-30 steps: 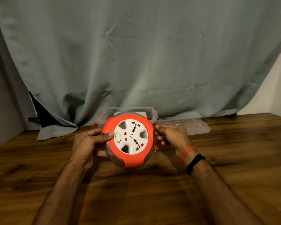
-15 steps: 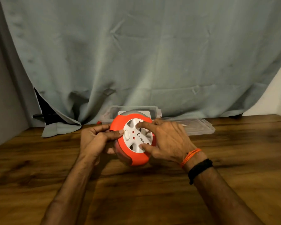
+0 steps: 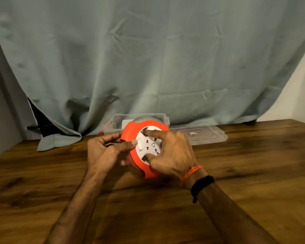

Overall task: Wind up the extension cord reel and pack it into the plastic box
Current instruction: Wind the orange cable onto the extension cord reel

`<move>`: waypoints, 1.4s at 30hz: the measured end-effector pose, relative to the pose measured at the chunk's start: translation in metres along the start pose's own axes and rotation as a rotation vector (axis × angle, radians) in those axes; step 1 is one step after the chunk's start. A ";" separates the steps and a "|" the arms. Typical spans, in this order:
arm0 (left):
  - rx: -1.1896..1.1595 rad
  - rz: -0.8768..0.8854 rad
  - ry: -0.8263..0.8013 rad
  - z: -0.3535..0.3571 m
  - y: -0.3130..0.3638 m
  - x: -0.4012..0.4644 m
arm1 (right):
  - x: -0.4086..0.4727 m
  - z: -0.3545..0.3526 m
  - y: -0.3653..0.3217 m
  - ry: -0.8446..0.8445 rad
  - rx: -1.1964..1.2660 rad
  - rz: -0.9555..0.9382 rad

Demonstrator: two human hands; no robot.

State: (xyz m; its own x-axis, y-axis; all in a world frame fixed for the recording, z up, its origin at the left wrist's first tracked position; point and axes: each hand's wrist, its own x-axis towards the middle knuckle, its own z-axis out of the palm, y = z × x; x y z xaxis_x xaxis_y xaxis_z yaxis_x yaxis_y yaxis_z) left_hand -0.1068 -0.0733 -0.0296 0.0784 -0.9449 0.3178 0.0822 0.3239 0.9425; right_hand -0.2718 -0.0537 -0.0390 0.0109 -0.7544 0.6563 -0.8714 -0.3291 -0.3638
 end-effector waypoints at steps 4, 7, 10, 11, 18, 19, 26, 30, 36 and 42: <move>0.001 0.064 0.025 0.003 0.000 -0.002 | 0.003 0.005 -0.002 0.092 0.102 0.086; 0.003 0.091 0.044 0.009 -0.002 -0.005 | 0.009 0.004 0.002 0.118 0.167 0.198; 0.019 0.083 0.062 0.010 -0.003 -0.005 | 0.009 0.004 0.002 0.110 0.176 0.206; 0.026 0.076 0.065 0.010 -0.003 -0.004 | 0.008 0.005 0.002 0.110 0.162 0.201; 0.033 0.017 0.081 0.006 -0.007 0.001 | 0.008 0.011 0.005 0.106 0.130 0.108; 0.007 0.002 0.084 0.005 -0.008 0.002 | 0.008 0.010 0.007 0.101 0.145 0.108; -0.047 -0.017 0.094 0.003 -0.008 0.003 | 0.004 0.014 0.006 0.124 0.103 0.068; 0.032 0.050 0.071 0.007 -0.008 -0.001 | 0.005 0.015 0.011 0.124 0.115 0.116; -0.054 -0.001 0.087 0.004 -0.006 0.001 | 0.007 0.011 0.016 0.103 0.135 0.041; -0.127 -0.083 0.035 0.002 -0.007 0.003 | 0.008 0.006 0.022 0.229 0.145 0.014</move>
State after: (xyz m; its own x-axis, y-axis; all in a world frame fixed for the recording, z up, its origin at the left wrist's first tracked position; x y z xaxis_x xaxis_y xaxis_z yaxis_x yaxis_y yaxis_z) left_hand -0.1093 -0.0783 -0.0348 0.1008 -0.9672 0.2333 0.2147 0.2501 0.9441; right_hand -0.2879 -0.0702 -0.0461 -0.1265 -0.6168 0.7769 -0.7913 -0.4096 -0.4540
